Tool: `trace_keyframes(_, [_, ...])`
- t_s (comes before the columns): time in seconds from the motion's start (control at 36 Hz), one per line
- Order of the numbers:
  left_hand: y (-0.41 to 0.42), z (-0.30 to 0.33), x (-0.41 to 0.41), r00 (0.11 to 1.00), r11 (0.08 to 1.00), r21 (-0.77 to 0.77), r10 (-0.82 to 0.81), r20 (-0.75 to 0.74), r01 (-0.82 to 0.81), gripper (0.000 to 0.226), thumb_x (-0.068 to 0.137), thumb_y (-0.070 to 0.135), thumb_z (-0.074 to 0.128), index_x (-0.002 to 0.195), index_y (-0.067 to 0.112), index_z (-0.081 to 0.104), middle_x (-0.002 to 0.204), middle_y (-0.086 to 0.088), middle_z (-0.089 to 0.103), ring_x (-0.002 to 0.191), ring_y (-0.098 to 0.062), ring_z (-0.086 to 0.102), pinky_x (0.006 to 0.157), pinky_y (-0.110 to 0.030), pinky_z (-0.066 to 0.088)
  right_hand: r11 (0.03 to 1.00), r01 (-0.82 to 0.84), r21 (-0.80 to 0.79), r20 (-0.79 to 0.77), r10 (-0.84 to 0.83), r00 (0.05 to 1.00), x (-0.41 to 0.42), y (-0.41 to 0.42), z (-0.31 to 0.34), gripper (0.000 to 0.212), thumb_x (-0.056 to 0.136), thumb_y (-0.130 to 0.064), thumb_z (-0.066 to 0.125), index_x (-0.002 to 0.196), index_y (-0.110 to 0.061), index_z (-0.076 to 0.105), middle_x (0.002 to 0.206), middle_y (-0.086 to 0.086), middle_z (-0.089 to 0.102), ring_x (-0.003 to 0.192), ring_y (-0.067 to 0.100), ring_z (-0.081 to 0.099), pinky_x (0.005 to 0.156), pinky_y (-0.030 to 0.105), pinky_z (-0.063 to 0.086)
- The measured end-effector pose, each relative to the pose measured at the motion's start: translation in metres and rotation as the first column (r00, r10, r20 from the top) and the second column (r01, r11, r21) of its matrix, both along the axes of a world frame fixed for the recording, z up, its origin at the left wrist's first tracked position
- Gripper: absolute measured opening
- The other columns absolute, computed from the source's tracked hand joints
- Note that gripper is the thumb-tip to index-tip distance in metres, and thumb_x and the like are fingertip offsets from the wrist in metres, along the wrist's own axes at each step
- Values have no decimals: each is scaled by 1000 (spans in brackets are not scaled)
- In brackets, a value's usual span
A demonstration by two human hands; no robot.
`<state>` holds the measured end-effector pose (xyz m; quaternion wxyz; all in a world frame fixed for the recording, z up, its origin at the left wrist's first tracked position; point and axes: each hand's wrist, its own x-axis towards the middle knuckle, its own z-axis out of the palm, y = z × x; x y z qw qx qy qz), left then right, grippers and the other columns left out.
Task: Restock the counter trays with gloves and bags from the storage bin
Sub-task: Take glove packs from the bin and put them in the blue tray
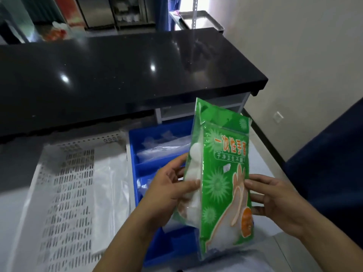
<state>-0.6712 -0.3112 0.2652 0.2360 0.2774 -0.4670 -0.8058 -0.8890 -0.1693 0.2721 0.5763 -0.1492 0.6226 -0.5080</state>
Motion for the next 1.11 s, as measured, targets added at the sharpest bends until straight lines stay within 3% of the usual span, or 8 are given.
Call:
trace_keyframes(0.14, [3, 6, 4, 988, 988, -10, 153, 24, -153, 61, 74, -3, 70, 124, 31, 65, 117, -10, 72, 101, -32, 72, 80, -43, 61, 988, -155, 14, 68, 154, 986, -9, -7, -1, 39, 66, -17, 78, 105, -11, 74, 103, 17, 74, 80, 26, 72, 57, 34, 57])
trace_keyframes(0.25, [3, 13, 7, 966, 965, 38, 258, 19, -259, 65, 70, -9, 72, 126, 24, 65, 113, -14, 73, 82, -23, 75, 58, -29, 58, 959, -284, 13, 76, 282, 956, -31, -8, 2, 37, 70, -10, 75, 106, -9, 75, 110, 21, 72, 88, 32, 71, 68, 39, 60])
trace_keyframes(0.47, [10, 30, -7, 891, 909, -164, 410, 196, -382, 60, 83, -10, 66, 121, 37, 67, 116, 0, 73, 102, -25, 72, 72, -40, 61, 997, -47, -54, 31, 48, 998, -116, 5, -1, 40, 71, -9, 70, 111, -8, 72, 97, 18, 75, 81, 32, 74, 73, 44, 62])
trace_keyframes(0.56, [18, 37, -32, 834, 842, -478, 437, 336, -248, 63, 78, 6, 62, 117, 56, 64, 111, 20, 72, 100, -5, 68, 77, -31, 59, 999, 13, -53, 17, -12, 1000, -140, 13, -6, 39, 71, -13, 71, 110, -12, 74, 113, 20, 72, 95, 37, 71, 83, 52, 56])
trace_keyframes(0.64, [31, 35, -67, 720, 729, -683, 449, 529, 47, 58, 84, 17, 57, 129, 53, 55, 115, 31, 65, 100, 9, 60, 74, -12, 47, 995, 83, -57, 63, -79, 995, -153, 17, -13, 37, 74, -10, 69, 111, -10, 73, 117, 21, 70, 99, 39, 70, 78, 50, 60])
trace_keyframes(0.83, [59, 13, -138, 573, 725, -469, 125, 810, 505, 53, 86, 45, 62, 138, 38, 52, 138, 8, 58, 120, -14, 57, 94, -25, 44, 985, 145, -95, 167, -128, 978, -170, 33, -23, 36, 79, -10, 65, 115, -10, 70, 121, 23, 67, 106, 42, 67, 81, 55, 58])
trace_keyframes(0.92, [52, 6, -137, 553, 755, -454, 147, 820, 473, 50, 88, 54, 58, 135, 40, 53, 134, 12, 61, 115, -12, 60, 94, -29, 47, 980, 165, -109, 183, -144, 973, -178, 41, -26, 37, 80, -8, 63, 116, -10, 70, 124, 24, 66, 107, 43, 66, 87, 59, 53])
trace_keyframes(1.11, [15, -12, -105, 530, 797, -525, 318, 786, 299, 48, 87, 29, 67, 133, 38, 55, 139, 9, 54, 126, -14, 52, 100, -32, 44, 974, 160, -159, 374, -90, 923, -180, 45, -19, 42, 84, -9, 55, 126, -9, 64, 129, 25, 62, 111, 43, 64, 82, 58, 55])
